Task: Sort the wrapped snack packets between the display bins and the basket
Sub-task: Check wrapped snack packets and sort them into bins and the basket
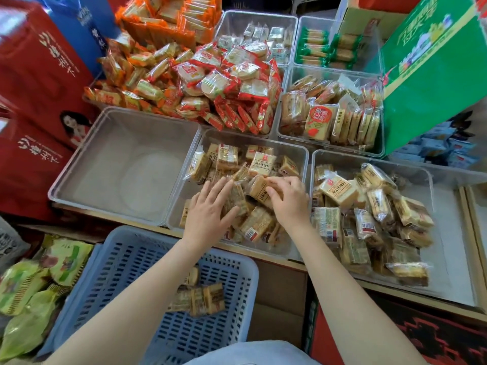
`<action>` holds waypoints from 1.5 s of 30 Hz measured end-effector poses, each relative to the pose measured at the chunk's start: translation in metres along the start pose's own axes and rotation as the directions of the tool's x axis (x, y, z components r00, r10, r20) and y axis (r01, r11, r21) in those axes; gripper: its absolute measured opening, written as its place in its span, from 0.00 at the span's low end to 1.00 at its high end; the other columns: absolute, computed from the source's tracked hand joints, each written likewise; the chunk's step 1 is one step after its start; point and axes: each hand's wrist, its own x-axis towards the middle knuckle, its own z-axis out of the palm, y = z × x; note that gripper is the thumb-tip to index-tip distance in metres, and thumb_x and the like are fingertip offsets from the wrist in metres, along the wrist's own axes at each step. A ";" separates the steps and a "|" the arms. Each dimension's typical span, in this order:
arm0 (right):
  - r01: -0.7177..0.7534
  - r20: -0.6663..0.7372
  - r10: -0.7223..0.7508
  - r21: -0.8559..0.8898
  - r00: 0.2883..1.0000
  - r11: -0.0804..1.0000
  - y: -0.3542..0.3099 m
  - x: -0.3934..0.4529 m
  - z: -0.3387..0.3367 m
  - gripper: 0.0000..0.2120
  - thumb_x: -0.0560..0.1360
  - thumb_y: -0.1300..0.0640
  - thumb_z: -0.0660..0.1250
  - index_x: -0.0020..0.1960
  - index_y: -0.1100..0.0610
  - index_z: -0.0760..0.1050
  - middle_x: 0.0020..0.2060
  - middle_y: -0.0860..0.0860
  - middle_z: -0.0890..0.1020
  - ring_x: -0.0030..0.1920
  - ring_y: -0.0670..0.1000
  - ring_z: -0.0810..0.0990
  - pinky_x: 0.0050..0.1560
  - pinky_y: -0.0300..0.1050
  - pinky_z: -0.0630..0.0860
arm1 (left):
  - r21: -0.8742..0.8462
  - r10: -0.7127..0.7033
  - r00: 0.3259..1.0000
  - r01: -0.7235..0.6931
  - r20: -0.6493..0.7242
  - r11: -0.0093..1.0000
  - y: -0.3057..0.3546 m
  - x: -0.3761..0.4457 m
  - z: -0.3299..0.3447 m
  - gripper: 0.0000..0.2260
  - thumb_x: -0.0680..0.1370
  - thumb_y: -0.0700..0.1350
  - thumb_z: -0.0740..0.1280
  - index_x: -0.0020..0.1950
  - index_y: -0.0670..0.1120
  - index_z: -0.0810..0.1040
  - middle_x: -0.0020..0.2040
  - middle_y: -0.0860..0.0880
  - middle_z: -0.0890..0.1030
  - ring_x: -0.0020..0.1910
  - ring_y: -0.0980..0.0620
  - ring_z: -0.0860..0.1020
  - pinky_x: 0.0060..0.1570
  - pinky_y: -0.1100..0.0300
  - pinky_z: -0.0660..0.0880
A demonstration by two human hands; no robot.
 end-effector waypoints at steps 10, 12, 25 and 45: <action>0.244 0.066 -0.237 -0.372 0.969 0.896 -0.001 -0.021 0.052 0.26 0.83 0.43 0.51 0.79 0.45 0.64 0.81 0.57 0.57 0.80 0.64 0.52 0.78 0.67 0.47 | 0.065 -0.031 0.996 0.036 -0.080 0.997 -0.021 -0.005 0.027 0.29 0.80 0.71 0.49 0.79 0.62 0.61 0.81 0.49 0.62 0.82 0.45 0.54 0.79 0.38 0.42; 0.219 0.113 -0.190 -0.361 0.975 0.906 0.003 -0.016 0.052 0.26 0.83 0.41 0.47 0.81 0.42 0.59 0.83 0.54 0.52 0.81 0.63 0.48 0.79 0.64 0.40 | 0.052 -0.048 0.997 0.051 -0.052 0.997 -0.022 -0.004 0.029 0.30 0.80 0.72 0.46 0.80 0.64 0.56 0.83 0.51 0.56 0.83 0.46 0.50 0.79 0.38 0.41; 0.218 0.156 -0.174 -0.337 0.972 0.916 -0.035 -0.032 0.018 0.26 0.84 0.41 0.51 0.80 0.45 0.62 0.82 0.57 0.54 0.82 0.61 0.48 0.78 0.64 0.40 | -0.035 -0.059 0.998 0.058 -0.035 0.998 -0.009 -0.019 -0.008 0.27 0.82 0.67 0.50 0.81 0.63 0.56 0.83 0.51 0.56 0.83 0.47 0.51 0.79 0.41 0.43; 0.234 0.474 0.035 -0.496 0.880 0.836 -0.114 -0.108 0.236 0.39 0.79 0.33 0.60 0.79 0.58 0.59 0.78 0.61 0.60 0.78 0.63 0.57 0.73 0.57 0.67 | -0.462 -0.965 0.168 0.885 0.203 0.057 -0.147 -0.274 0.098 0.55 0.74 0.69 0.69 0.83 0.43 0.38 0.82 0.36 0.41 0.82 0.37 0.46 0.78 0.44 0.53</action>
